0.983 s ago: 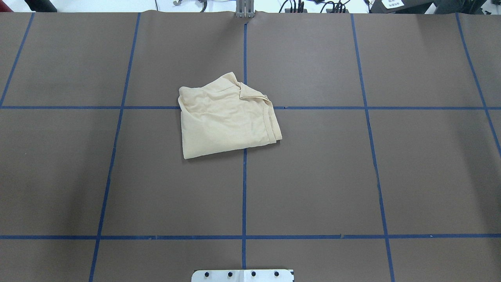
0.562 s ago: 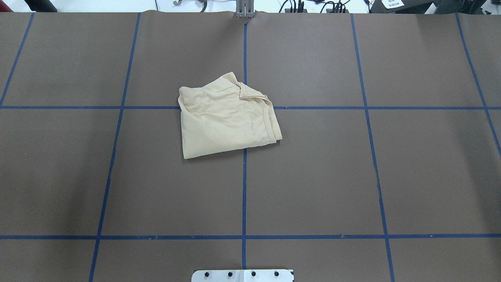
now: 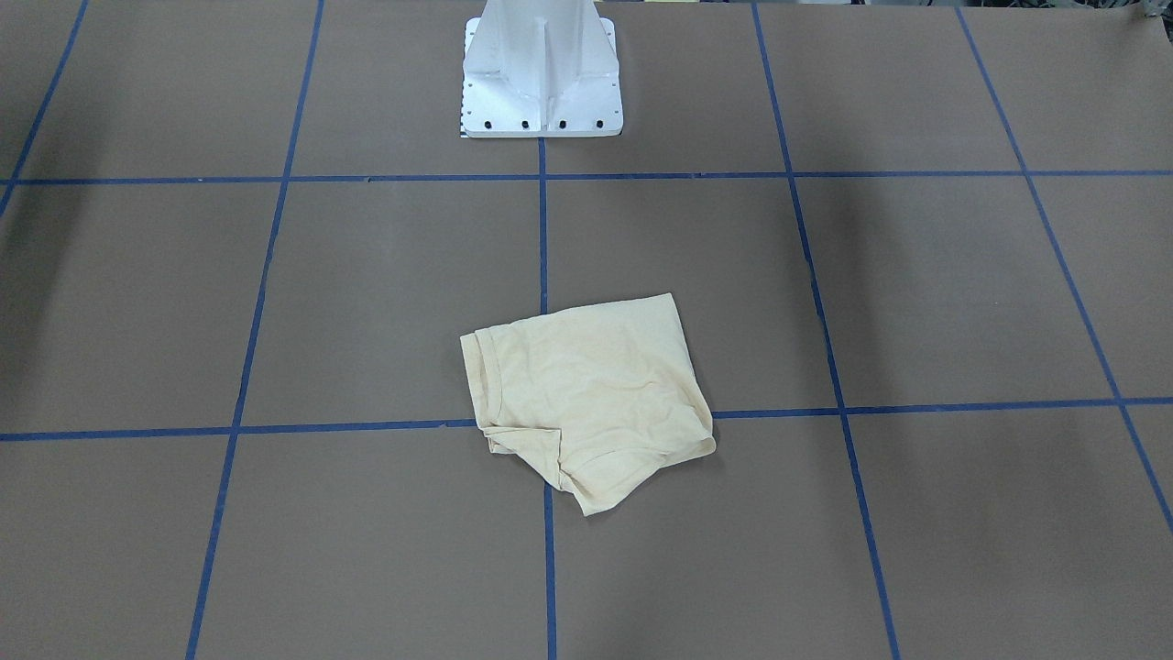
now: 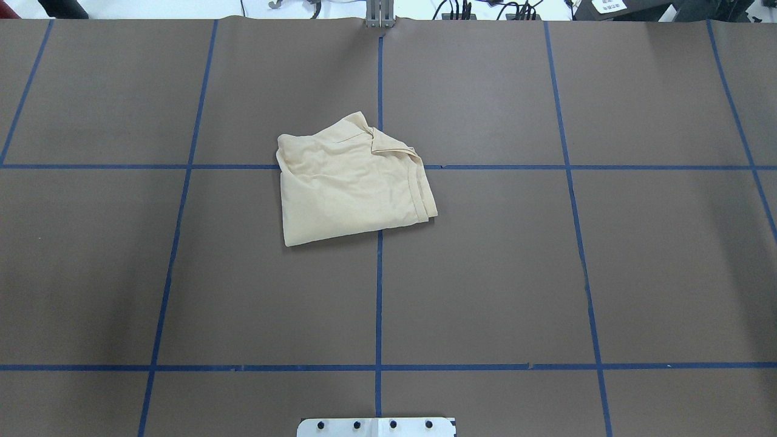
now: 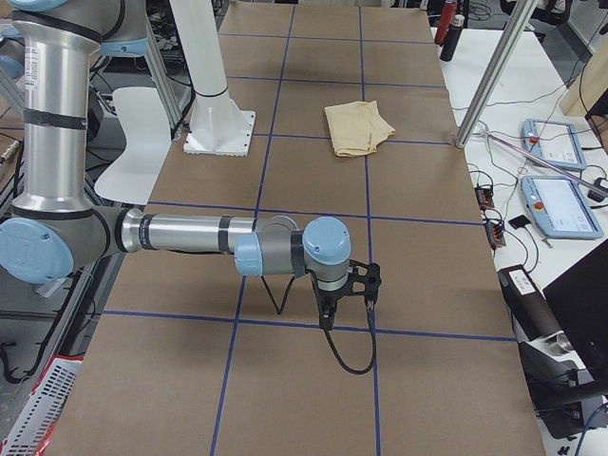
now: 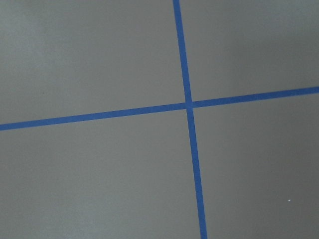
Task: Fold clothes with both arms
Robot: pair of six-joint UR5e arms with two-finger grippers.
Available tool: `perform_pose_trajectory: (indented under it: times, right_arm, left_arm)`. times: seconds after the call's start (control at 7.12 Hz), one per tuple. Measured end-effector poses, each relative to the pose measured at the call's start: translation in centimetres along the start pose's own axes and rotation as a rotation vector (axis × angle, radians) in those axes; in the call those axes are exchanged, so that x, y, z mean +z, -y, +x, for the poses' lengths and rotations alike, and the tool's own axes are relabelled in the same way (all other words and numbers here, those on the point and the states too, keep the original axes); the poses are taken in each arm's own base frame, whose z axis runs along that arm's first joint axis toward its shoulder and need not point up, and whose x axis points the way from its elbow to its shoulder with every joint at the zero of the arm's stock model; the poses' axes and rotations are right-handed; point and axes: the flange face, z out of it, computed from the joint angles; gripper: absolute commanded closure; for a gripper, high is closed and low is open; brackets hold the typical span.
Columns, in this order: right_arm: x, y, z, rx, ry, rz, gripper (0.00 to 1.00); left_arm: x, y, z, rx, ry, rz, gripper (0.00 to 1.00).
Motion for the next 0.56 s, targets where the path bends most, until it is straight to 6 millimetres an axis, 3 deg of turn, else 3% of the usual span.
perform_pose_trajectory:
  times: [0.56]
  right_arm:
    - [0.05,-0.01,0.04,0.001,0.001,-0.001,0.0]
  left_arm:
    - [-0.07,0.01,0.08,-0.006,-0.001,0.002,0.0]
